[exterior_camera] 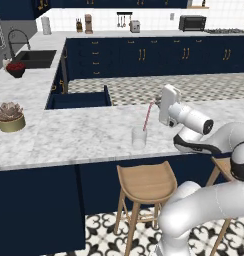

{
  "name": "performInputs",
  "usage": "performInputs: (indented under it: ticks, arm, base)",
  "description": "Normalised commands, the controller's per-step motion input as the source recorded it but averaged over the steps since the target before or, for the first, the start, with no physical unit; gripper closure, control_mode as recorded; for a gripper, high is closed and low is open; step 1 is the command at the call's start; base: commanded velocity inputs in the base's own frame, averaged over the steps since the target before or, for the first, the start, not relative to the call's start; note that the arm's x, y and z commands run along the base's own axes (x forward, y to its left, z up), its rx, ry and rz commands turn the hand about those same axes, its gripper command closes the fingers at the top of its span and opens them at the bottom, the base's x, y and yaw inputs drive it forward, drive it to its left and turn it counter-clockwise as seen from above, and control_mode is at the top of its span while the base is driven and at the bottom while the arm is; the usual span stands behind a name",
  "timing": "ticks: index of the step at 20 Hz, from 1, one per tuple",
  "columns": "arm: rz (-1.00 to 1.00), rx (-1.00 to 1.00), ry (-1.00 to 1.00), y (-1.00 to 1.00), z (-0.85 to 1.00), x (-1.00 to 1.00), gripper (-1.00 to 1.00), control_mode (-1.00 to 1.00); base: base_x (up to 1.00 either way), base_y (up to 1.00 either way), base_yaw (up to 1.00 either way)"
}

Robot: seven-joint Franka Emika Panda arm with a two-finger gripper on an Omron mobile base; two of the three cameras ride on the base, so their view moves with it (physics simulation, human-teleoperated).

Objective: Take a straw from the drawer in front and place it inside the glass cup on the dining counter.

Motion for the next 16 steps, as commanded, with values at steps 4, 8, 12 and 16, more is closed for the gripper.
performInputs:
  ticks: [4, 8, 12, 16]
  arm:
    - [0.11, 0.07, 0.0, -0.47, 0.0, 0.36, 1.0, -1.0]
    - [0.09, 0.1, 0.0, -0.46, 0.0, 0.5, 1.0, -1.0]
    - [0.07, 0.01, 0.0, -0.39, -0.08, 0.48, 1.0, -1.0]
    - [0.09, 0.0, 0.0, -0.28, -0.41, 0.37, 1.0, -1.0]
  base:
    - [0.0, 0.0, 0.0]
    - [0.0, 0.0, 0.0]
    - [0.0, 0.0, 0.0]
    - [0.0, 0.0, 0.0]
